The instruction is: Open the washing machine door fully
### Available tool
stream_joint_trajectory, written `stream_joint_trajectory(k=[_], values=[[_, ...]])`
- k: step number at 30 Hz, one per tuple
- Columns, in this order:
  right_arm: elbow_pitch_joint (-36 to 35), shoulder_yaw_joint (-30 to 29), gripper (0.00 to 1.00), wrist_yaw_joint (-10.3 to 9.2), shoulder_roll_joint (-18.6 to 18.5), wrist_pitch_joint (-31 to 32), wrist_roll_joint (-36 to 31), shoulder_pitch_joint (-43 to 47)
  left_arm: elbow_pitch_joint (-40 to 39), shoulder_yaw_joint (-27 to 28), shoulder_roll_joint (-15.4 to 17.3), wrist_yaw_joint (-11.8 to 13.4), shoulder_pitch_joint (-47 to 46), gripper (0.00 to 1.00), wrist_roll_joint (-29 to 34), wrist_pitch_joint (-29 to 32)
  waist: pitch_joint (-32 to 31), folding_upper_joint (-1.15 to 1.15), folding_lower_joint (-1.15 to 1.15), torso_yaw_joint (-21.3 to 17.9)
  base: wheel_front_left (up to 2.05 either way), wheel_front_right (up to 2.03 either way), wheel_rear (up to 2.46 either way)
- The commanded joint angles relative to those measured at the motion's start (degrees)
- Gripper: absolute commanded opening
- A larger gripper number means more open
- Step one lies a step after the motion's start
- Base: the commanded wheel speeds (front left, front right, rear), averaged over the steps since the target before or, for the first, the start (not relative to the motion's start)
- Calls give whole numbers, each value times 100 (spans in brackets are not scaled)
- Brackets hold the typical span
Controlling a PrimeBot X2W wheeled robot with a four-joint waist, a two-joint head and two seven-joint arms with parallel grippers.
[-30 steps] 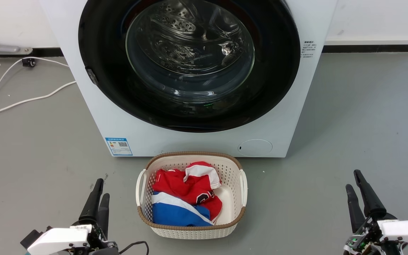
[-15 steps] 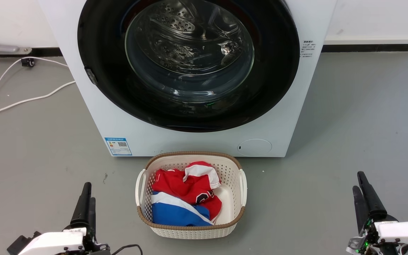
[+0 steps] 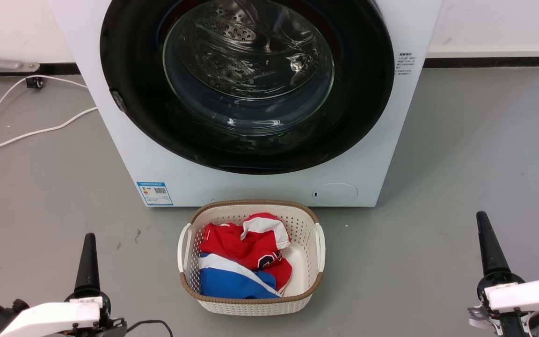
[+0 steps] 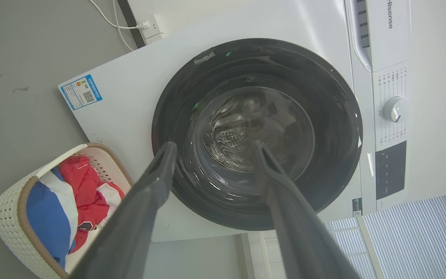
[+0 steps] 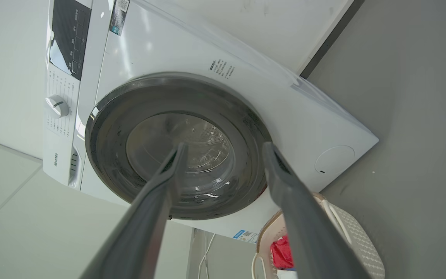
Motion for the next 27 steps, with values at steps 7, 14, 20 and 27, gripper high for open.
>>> stream_joint_trajectory(k=[7, 14, 20, 27], values=[[-479, 136, 100, 1, -6, -174, -1264, -67, -594, -73, 15, -7, 50, 100, 1039, -169, 16, 0, 0, -5, 0, 0, 0], [-787, 303, 100, 1, -6, -310, -2210, -34, -1074, -497, 16, 283, 126, 100, 2277, -301, 45, 0, 0, 4, 0, 0, 0], [-853, 383, 100, 1, -6, -418, -2885, 21, -1404, -923, 17, 592, 178, 100, 3156, -407, 57, 0, 0, 7, 0, 0, 0], [-946, 430, 100, 1, -5, -531, -3532, 51, -1594, -1243, 17, 740, 243, 100, 3949, -526, 51, 0, 0, -9, 0, 0, 0]])
